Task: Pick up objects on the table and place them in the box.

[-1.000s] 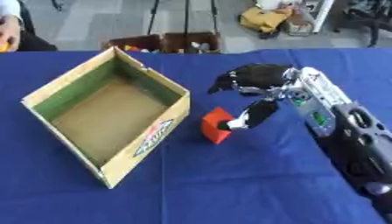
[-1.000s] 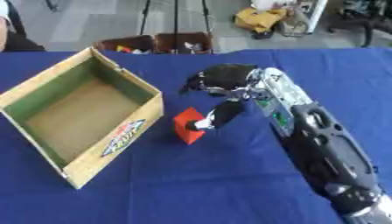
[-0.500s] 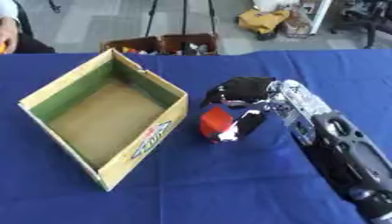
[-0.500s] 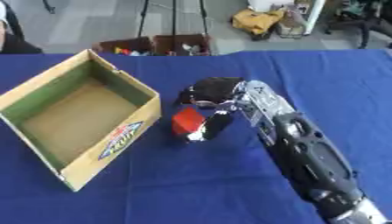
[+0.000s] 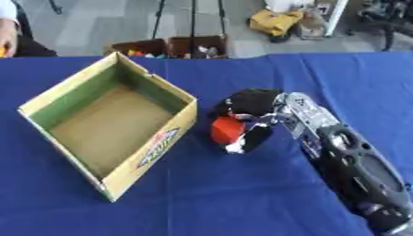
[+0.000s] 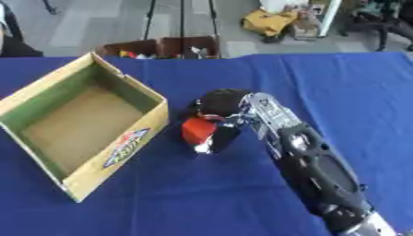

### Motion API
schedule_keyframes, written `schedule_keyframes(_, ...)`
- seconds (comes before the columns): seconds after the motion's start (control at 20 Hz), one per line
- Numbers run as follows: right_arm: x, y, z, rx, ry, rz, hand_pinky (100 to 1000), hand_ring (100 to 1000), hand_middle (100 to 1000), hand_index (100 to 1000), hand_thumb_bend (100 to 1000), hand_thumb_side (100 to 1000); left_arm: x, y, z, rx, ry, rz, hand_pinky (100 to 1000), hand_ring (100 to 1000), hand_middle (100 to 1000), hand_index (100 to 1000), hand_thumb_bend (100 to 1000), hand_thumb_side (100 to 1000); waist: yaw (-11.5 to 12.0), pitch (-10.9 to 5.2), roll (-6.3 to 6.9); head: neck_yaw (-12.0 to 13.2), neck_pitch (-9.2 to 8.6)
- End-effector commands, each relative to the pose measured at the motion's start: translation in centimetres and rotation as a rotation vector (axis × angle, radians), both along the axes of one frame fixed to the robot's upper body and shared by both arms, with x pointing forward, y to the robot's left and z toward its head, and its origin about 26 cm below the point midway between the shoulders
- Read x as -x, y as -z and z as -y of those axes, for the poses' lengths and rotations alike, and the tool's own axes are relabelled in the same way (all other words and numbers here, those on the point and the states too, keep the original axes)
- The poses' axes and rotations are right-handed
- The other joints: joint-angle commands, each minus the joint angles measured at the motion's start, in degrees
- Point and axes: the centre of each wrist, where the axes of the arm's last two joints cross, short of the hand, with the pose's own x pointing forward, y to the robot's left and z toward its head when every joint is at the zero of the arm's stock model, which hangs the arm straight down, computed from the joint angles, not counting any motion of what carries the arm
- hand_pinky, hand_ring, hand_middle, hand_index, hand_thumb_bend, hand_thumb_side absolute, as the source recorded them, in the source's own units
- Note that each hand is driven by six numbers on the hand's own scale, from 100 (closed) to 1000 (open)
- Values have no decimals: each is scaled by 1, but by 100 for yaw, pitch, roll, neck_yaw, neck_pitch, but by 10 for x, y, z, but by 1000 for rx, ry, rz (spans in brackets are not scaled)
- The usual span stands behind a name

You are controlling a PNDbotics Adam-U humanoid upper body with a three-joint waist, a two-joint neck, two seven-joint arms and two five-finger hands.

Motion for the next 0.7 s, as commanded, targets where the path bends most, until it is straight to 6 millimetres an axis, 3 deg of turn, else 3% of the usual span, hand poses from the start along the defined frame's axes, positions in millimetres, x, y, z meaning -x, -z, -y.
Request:
schedule_keyframes(0.05,3,-5,7,-26,-3,4,564,606,743,923,291,853,3,-9,-1,-27,-4,25,506,739,844,897,100,888,-8,-168,-53,-22,-47)
schedule_keyframes(0.4,10,-18,4,-113,-25,-40,534,576,743,915,253,829,3,-10,-1,-27,-5,26,507,740,843,897,100,888,-15,-173,-49,-36,-60)
schedule_keyframes(0.7,12,-17,4,-157,-3,-114,526,573,754,925,116,622,3,-10,-1,-25,-6,28,508,742,843,897,100,888,-31,-172,-42,-33,-58)
